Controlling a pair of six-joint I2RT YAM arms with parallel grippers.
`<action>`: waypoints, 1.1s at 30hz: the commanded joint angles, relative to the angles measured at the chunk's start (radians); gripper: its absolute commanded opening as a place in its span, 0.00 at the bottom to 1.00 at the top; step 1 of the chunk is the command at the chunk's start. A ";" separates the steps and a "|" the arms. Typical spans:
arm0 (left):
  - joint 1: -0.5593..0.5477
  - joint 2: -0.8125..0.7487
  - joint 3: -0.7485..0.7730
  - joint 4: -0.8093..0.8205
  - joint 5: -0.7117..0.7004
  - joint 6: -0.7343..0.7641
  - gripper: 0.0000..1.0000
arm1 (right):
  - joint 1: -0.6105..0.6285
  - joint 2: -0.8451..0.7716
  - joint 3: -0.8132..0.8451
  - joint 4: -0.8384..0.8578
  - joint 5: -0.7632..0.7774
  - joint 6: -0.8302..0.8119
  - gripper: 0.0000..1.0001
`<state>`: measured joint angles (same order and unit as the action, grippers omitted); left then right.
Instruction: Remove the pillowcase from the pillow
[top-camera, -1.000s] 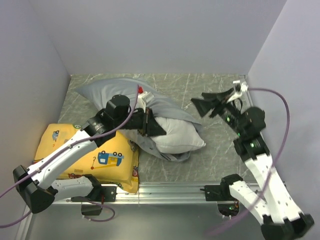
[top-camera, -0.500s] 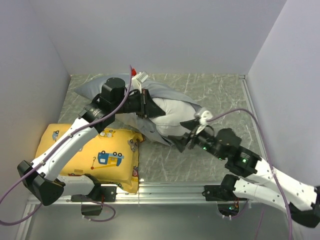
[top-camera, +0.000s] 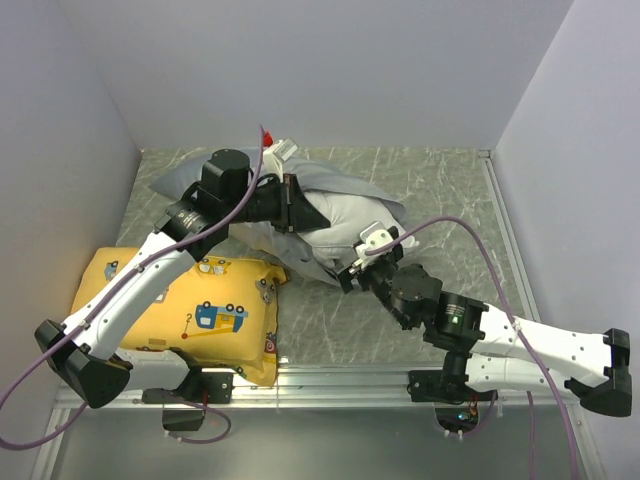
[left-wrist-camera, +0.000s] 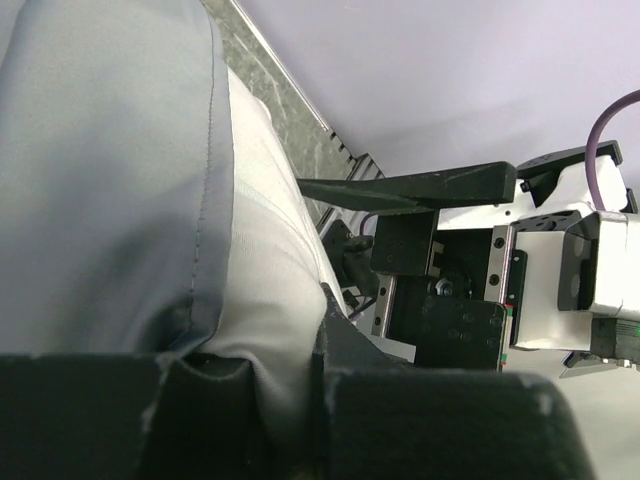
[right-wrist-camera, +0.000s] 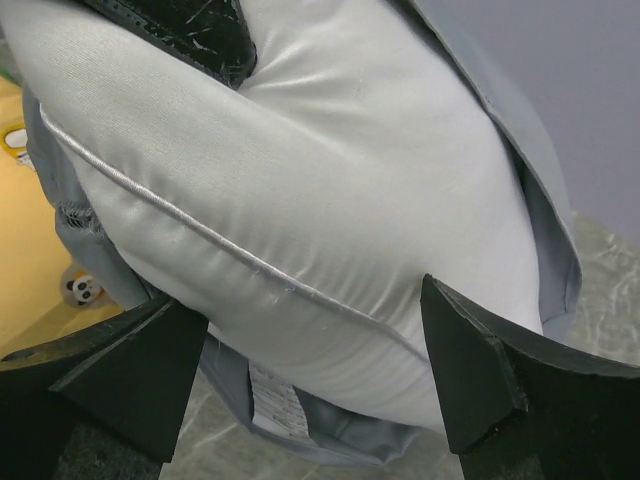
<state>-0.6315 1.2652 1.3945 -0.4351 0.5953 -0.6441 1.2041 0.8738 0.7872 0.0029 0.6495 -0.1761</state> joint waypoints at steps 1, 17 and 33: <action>-0.002 -0.040 0.064 0.065 0.098 0.031 0.00 | 0.003 0.010 0.075 0.072 0.072 -0.071 0.91; -0.005 0.013 0.127 0.038 0.188 0.061 0.00 | 0.071 0.114 0.144 0.146 0.033 -0.188 1.00; -0.007 0.129 0.314 0.133 0.016 0.034 0.15 | -0.188 0.061 0.251 -0.107 -0.192 0.174 0.00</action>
<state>-0.6189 1.4090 1.6024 -0.4522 0.6460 -0.5964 1.0565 1.0183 0.9897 -0.0898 0.5030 -0.1089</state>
